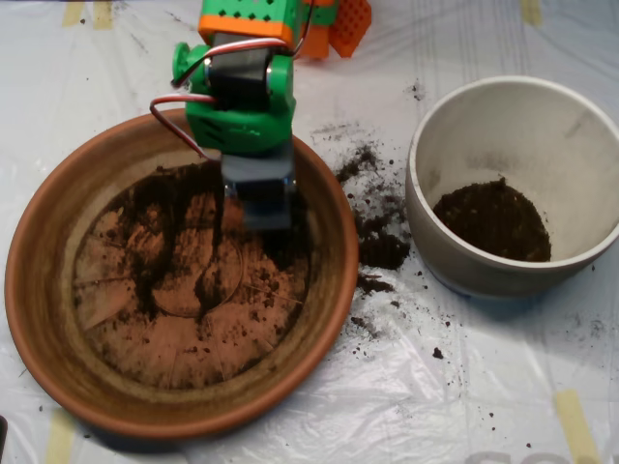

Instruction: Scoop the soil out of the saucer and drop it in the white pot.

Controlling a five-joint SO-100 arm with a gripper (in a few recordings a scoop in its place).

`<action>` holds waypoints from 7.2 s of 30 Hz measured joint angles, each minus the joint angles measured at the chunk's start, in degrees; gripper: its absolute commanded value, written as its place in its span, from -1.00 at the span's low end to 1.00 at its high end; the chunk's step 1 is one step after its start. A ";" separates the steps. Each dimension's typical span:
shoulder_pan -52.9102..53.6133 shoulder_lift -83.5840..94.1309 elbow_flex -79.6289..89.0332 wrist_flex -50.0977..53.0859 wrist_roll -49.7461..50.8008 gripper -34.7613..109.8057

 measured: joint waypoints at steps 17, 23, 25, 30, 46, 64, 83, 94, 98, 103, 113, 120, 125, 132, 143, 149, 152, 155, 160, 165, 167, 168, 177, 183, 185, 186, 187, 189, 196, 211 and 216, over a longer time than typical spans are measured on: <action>-9.23 3.25 -27.60 17.23 4.13 -0.53; -16.35 2.72 -40.69 23.38 5.71 -0.53; -19.25 0.18 -47.64 25.75 6.33 -0.53; -28.13 -6.50 -58.27 27.69 7.56 -0.53; -36.91 -13.89 -61.52 27.69 5.10 0.05; -14.94 0.53 -48.16 24.70 4.57 0.06; 0.79 12.66 16.35 -9.23 -22.24 -0.04; 0.44 13.36 22.59 -15.29 -29.79 -0.04; 0.62 13.36 24.08 -17.49 -30.76 -0.04; 0.70 13.01 25.14 -21.80 -31.64 -0.07; -2.20 15.73 26.54 -22.85 -30.32 -0.33; -0.70 19.60 29.97 -22.41 -32.34 -0.40; 3.25 18.98 30.06 -21.88 -35.77 -0.52; 7.82 16.79 27.07 -18.19 -39.73 -0.53; 2.72 19.42 17.31 -6.94 -26.89 -0.53; -5.01 19.60 10.20 -4.31 -12.74 -0.53; -7.12 19.86 6.42 -4.04 -5.89 -0.53; -9.40 19.95 2.02 -1.23 -1.41 -0.53; -13.80 20.13 -8.88 5.71 1.93 -0.53; -18.19 18.37 -21.53 13.01 3.52 -0.53; -20.13 17.14 -25.31 14.85 3.69 -0.53; -21.09 16.44 -27.25 15.64 4.13 -0.53; -33.31 7.65 -39.81 19.07 4.66 -0.52; -38.41 5.98 -40.78 19.78 3.34 0.01; -38.41 5.98 -40.34 19.60 3.16 0.02; -38.23 5.98 -39.99 19.60 3.08 0.03; -38.06 5.98 -39.64 19.60 3.08 0.03; -37.88 6.24 -37.79 19.34 3.08 0.03; -35.86 11.51 -30.32 17.05 4.13 0.03; -14.59 22.41 -26.28 16.08 9.93 0.02; -9.93 25.84 -18.37 12.83 10.28 0.02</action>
